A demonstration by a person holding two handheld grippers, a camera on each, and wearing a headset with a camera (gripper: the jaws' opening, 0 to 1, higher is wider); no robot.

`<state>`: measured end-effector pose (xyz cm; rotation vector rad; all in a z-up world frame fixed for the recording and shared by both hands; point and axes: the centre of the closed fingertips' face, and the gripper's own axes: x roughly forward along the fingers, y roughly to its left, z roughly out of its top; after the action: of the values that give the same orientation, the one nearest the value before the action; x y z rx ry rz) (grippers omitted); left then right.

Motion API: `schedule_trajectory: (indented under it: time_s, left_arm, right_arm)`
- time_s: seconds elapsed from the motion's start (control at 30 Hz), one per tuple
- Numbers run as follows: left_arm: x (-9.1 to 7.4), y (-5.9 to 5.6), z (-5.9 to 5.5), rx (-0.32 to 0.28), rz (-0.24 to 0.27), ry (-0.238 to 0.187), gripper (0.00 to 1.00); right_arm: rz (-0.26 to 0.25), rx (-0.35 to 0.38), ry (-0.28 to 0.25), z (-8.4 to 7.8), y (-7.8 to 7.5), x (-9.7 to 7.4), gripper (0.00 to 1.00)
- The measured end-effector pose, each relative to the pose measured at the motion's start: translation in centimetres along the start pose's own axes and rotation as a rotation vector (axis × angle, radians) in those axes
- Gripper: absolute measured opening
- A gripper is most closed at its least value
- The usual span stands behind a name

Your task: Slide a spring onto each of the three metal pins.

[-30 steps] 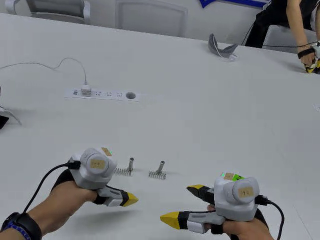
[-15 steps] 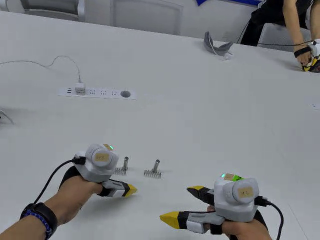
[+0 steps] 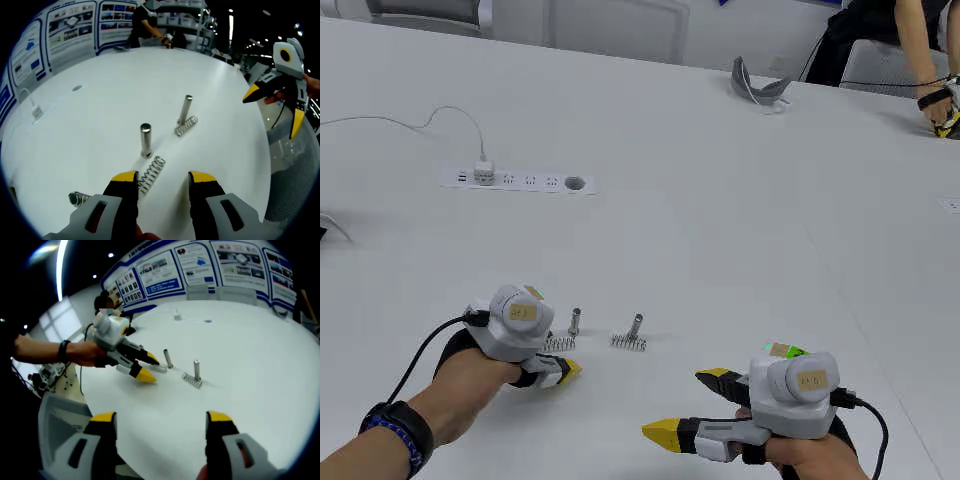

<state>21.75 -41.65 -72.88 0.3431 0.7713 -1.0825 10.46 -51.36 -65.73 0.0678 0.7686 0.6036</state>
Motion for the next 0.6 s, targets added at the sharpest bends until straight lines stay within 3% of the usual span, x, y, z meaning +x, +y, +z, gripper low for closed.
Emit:
schedule_trajectory:
  time_s: [0.3,0.4,0.6]
  left_arm:
    - [-0.1,0.2,-1.1,0.020,0.016,0.020,0.27]
    - [-0.2,0.3,-1.2,0.046,0.030,0.020,0.22]
    - [-0.2,0.7,-1.3,0.041,0.052,0.023,0.13]
  right_arm:
    - [0.002,0.000,-0.002,0.2,0.1,0.1,0.73]
    - [0.004,-0.003,-0.001,0.2,0.1,0.1,0.73]
    - [0.003,-0.004,-0.004,0.5,0.0,0.1,0.73]
